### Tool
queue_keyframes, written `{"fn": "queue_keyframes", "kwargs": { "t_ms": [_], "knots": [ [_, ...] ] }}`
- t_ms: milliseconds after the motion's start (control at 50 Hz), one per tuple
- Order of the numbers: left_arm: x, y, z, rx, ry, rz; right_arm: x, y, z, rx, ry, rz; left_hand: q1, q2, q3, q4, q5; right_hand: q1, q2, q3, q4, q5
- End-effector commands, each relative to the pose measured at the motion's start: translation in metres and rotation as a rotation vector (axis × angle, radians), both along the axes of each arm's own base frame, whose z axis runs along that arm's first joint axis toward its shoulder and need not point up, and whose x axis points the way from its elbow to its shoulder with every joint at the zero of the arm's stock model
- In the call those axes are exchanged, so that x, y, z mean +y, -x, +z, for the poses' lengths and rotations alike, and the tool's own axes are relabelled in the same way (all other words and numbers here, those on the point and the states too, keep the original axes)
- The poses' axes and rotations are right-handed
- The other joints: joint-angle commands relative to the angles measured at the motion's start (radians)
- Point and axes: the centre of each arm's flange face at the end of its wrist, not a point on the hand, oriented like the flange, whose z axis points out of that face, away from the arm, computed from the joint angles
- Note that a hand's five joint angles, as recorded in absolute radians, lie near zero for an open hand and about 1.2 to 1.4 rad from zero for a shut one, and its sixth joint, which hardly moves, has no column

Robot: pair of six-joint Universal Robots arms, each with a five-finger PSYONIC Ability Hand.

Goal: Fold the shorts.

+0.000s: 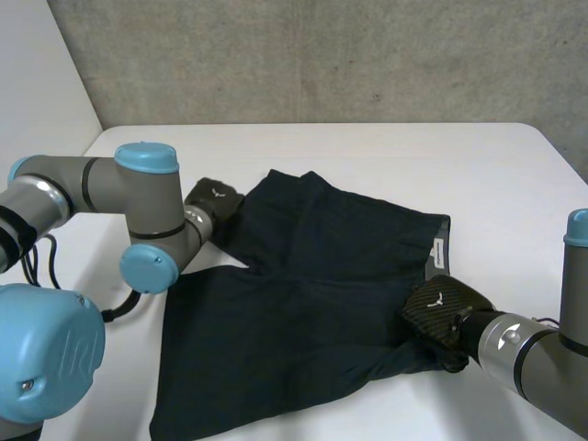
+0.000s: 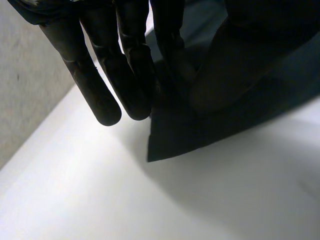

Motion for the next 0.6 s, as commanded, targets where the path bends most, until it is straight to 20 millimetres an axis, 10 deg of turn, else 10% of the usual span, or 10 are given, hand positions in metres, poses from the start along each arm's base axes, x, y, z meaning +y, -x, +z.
{"fn": "queue_keyframes", "kwargs": {
  "t_ms": [20, 260, 360, 600],
  "knots": [
    [0.015, -0.019, 0.011, -0.079, -0.048, 0.115, -0.001, 0.000, 0.001, -0.002, 0.005, -0.002, 0.253, 0.203, 0.209, 0.205, 0.235, 0.412, 0.216, 0.205, 0.204, 0.251],
    [0.023, -0.025, 0.016, -0.083, -0.071, 0.137, 0.000, 0.000, 0.000, -0.001, 0.000, -0.002, 0.253, 0.203, 0.209, 0.205, 0.235, 0.412, 0.216, 0.205, 0.204, 0.251],
    [0.028, -0.020, 0.030, -0.054, -0.046, 0.118, 0.000, 0.000, 0.000, -0.005, 0.000, -0.002, -0.576, -0.626, -0.620, -0.624, -0.594, 0.412, 0.216, 0.205, 0.204, 0.251],
    [-0.002, -0.014, 0.046, 0.083, 0.036, -0.049, 0.002, 0.000, 0.000, -0.023, -0.019, -0.019, -0.718, -0.768, -0.762, -0.766, -0.736, 0.412, 0.216, 0.205, 0.204, 0.251]
  ]
}}
